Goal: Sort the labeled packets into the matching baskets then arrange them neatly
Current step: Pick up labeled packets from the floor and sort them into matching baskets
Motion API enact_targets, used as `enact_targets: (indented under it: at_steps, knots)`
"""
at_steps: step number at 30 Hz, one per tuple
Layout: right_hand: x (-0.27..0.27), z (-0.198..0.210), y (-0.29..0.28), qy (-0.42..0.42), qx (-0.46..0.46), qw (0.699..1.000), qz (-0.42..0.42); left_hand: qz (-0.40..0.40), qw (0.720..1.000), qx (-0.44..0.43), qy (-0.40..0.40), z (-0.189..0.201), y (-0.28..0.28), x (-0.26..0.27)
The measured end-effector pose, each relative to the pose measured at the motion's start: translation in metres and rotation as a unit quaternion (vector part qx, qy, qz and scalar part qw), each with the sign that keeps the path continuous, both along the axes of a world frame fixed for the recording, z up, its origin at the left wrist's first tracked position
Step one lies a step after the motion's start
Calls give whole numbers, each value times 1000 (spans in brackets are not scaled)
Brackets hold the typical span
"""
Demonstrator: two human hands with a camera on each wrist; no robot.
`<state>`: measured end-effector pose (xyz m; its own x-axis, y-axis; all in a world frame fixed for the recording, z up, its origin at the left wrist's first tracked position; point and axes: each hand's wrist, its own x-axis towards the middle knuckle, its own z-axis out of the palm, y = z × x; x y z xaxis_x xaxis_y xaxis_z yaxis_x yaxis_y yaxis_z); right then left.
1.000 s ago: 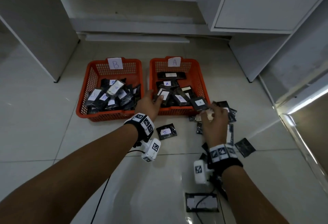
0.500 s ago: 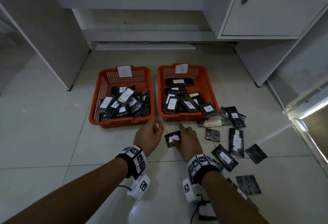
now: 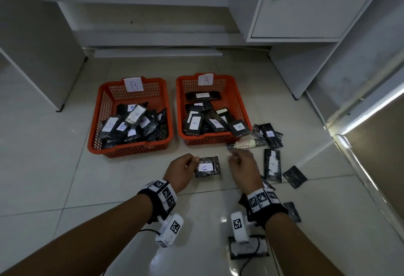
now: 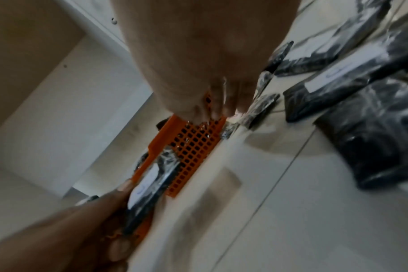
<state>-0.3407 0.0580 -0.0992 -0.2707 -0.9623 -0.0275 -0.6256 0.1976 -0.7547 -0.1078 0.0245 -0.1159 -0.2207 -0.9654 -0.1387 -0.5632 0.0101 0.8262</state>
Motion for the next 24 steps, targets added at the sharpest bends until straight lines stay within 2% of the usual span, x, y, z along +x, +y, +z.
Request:
enact_targets:
  at_steps: [2, 4, 6, 8, 10, 13, 15, 17, 20, 24]
  knots:
    - [-17, -7, -4, 164, 27, 985, -41, 3, 1000, 9, 12, 1, 1, -5]
    - [-26, -10, -5, 249, 120, 961, -23, -2, 1000, 16, 24, 7, 5, -6]
    - [-30, -10, -5, 286, 167, 943, 24, -1, 999, 27, 42, 14, 8, -4]
    - [-31, -10, -7, 282, 147, 946, 55, 5, 998, 37, 49, 20, 9, 2]
    - [-28, -8, -6, 241, 104, 963, 68, 12, 998, 42, 48, 24, 9, 10]
    - [-22, 2, 3, 81, 25, 996, 37, 31, 998, 32, 45, 31, 9, 22]
    - [-14, 14, 10, -62, 15, 998, 20, 45, 998, 18, 39, 33, 9, 28]
    - [-7, 25, 14, -181, 16, 983, 7, 61, 997, 9, 45, 34, 7, 33]
    - [0, 31, 14, -232, -5, 973, 3, 76, 995, -6, 67, 41, 4, 35]
    - [8, 41, 14, -256, -15, 966, 24, 75, 994, -25, 79, 59, 3, 32]
